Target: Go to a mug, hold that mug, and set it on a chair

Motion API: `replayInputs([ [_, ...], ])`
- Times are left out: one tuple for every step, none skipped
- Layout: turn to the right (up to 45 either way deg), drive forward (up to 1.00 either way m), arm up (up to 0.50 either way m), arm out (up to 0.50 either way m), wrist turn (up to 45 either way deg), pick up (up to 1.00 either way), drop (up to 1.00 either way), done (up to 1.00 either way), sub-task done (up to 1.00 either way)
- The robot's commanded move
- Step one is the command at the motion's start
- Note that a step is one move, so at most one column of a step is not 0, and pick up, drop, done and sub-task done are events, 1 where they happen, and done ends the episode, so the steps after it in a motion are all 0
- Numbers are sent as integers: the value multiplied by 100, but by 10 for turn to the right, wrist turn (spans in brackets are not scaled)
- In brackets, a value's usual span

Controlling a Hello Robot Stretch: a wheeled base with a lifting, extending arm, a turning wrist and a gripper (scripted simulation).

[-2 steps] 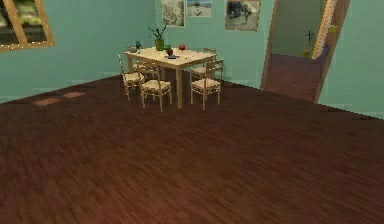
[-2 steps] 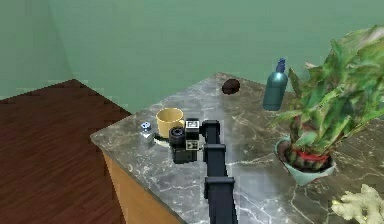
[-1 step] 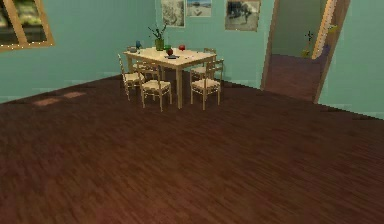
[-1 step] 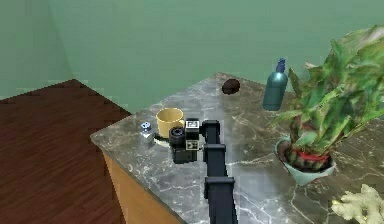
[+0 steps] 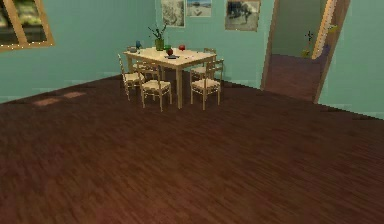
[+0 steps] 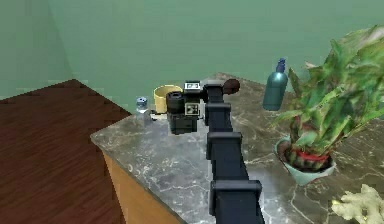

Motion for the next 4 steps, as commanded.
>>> replayInputs([
  [0, 0, 6, 0, 0, 0, 0, 0, 0],
  [0, 0, 0, 0, -450, 0, 0, 0, 0],
  [0, 0, 0, 0, -450, 0, 0, 0, 0],
  [0, 0, 0, 0, -240, 0, 0, 0, 0],
])
